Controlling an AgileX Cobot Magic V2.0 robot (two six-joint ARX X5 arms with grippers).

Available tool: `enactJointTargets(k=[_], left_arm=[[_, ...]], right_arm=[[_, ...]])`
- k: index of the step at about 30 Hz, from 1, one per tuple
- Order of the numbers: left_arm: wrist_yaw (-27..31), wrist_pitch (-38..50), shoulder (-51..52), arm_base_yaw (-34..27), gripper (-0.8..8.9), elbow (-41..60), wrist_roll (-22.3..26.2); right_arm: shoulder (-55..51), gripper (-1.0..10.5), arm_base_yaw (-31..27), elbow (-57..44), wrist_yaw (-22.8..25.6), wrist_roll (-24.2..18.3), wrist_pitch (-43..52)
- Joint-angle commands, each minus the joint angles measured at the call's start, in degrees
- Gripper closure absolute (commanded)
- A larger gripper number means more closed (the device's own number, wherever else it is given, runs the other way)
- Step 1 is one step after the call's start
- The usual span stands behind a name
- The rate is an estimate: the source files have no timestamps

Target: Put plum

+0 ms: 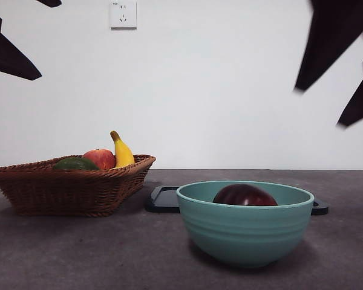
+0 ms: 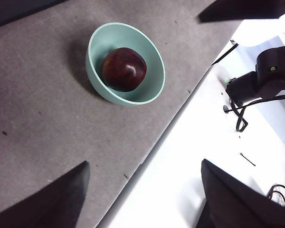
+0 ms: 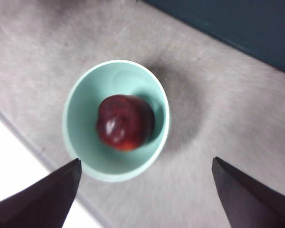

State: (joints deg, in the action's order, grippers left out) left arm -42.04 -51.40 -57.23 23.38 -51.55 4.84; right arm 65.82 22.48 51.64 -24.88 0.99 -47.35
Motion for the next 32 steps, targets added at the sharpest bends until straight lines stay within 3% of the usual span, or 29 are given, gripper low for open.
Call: enactJointTargets(k=[1, 6, 20, 27, 32], left_arm=[[-0.4, 0.2, -0.3, 0.3, 4.4, -0.4, 0.5], [-0.4, 0.2, -0.3, 0.3, 4.4, -0.4, 0.5], [-0.4, 0.2, -0.3, 0.3, 4.4, -0.4, 0.5], [-0.4, 0.2, -0.3, 0.3, 4.4, -0.4, 0.5], [-0.4, 0.2, -0.3, 0.3, 4.4, -0.4, 0.5]], right_arm=[[2.9, 5.5, 1.5, -1.7, 1.7, 2.4, 4.3], [7.4, 6.1, 3.3, -4.3, 2.9, 3.4, 10.8], [16.9, 7.9, 7.2, -4.5, 9.2, 3.5, 17.9], [17.6, 9.3, 7.2, -4.5, 9.4, 3.5, 18.6], [17.6, 9.4, 7.2, -4.4, 9.3, 3.5, 18.8]])
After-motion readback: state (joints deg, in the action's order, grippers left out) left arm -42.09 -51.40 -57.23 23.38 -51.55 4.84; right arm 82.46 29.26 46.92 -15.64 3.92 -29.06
